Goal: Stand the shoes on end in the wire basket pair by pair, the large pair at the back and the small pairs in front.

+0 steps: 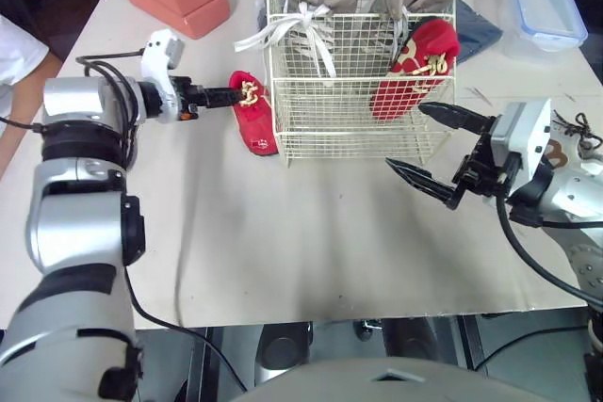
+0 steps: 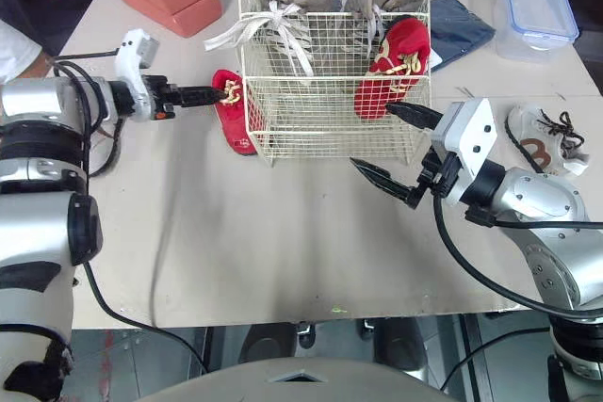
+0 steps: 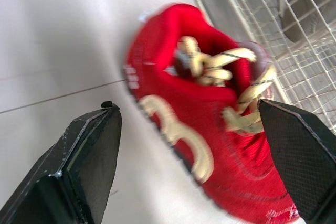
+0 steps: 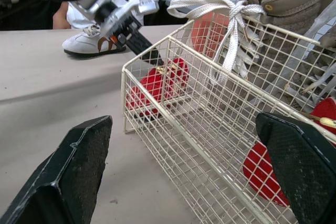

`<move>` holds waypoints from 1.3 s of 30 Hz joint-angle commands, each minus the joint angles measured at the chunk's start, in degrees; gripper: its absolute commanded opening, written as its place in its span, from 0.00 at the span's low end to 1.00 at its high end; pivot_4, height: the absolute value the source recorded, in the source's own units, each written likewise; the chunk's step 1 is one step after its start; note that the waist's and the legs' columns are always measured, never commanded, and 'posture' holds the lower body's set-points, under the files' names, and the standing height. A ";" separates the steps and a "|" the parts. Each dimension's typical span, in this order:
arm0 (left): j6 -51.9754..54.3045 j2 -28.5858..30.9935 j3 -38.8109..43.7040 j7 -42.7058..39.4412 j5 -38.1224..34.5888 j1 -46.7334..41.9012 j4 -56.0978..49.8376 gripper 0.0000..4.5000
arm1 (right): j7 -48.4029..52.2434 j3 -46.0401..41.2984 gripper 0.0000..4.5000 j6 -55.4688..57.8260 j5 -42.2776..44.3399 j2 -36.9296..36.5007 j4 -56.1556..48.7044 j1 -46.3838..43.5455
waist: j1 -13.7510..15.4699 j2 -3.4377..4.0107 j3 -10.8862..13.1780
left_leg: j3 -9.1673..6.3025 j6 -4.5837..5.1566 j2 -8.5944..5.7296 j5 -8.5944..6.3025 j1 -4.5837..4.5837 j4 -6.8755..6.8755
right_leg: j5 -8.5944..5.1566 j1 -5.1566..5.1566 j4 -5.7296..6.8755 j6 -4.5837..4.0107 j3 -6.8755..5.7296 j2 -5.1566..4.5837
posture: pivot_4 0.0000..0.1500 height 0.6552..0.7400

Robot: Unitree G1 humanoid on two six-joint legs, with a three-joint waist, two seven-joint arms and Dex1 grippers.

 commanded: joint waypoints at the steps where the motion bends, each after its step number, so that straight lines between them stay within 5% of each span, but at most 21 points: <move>1: -0.51 1.29 0.84 -1.61 1.95 -4.37 5.70 1.00 | -0.43 0.07 0.97 -1.27 -0.59 0.99 -1.51 -0.36 | 0.12 -0.01 0.00 | 0.00 0.00 -0.01 0.00 -0.02 0.00 | 0.00 0.00 0.00 0.00 -0.03 -0.01 | 1.00 0.36; 13: -0.46 -4.74 8.42 7.36 2.20 -10.10 16.60 1.00 | -1.18 0.93 0.97 -1.69 -2.96 3.12 -1.95 0.12 | 0.00 -0.15 0.04 | -0.02 0.00 0.00 0.00 -0.10 0.06 | 0.02 0.00 0.01 -0.03 -0.06 -0.06 | 1.00 0.36; 39: -3.93 -4.20 10.58 6.90 5.68 -11.71 17.90 1.00 | -2.49 1.84 0.97 -2.54 -4.91 4.91 -2.41 1.86 | 0.00 -0.17 0.03 | 0.02 -0.02 0.00 0.01 -0.07 0.08 | 0.08 0.00 0.07 -0.14 -0.09 -0.06 | 1.00 0.36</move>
